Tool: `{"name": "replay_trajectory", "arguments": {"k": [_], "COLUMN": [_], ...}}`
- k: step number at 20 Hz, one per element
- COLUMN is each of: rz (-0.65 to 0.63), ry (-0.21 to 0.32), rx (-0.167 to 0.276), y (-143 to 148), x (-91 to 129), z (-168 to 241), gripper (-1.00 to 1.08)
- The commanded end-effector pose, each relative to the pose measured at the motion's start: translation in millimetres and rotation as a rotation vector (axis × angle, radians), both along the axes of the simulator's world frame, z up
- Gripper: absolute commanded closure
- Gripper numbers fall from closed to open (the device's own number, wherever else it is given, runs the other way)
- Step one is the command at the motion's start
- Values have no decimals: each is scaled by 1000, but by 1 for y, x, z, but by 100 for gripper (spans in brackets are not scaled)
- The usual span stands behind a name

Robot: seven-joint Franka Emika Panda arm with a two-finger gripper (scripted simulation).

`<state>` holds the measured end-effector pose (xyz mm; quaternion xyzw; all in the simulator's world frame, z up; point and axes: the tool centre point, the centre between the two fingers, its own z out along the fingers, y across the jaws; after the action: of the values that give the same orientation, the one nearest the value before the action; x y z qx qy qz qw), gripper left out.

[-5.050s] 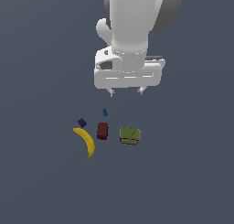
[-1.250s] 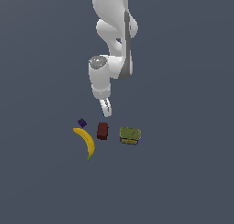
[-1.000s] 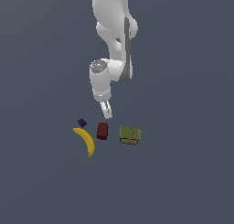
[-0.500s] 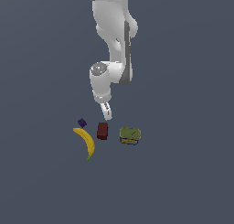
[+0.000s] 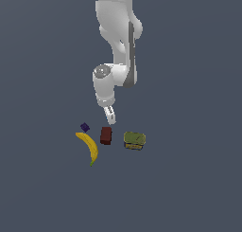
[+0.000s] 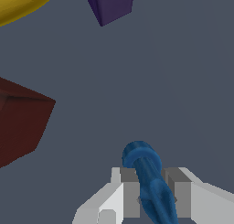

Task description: Pick up a designated object from a clutter of objects.

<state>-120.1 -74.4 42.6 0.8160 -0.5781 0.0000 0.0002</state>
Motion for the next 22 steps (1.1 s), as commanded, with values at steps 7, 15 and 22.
{"name": "replay_trajectory", "arguments": {"k": [7, 15, 22], "rz": [0, -1, -2], "ry": [0, 0, 0], "rx": [0, 0, -3], "y": [2, 8, 15], "x": [2, 8, 16], "z": [14, 55, 112], "gripper": [108, 108, 108]}}
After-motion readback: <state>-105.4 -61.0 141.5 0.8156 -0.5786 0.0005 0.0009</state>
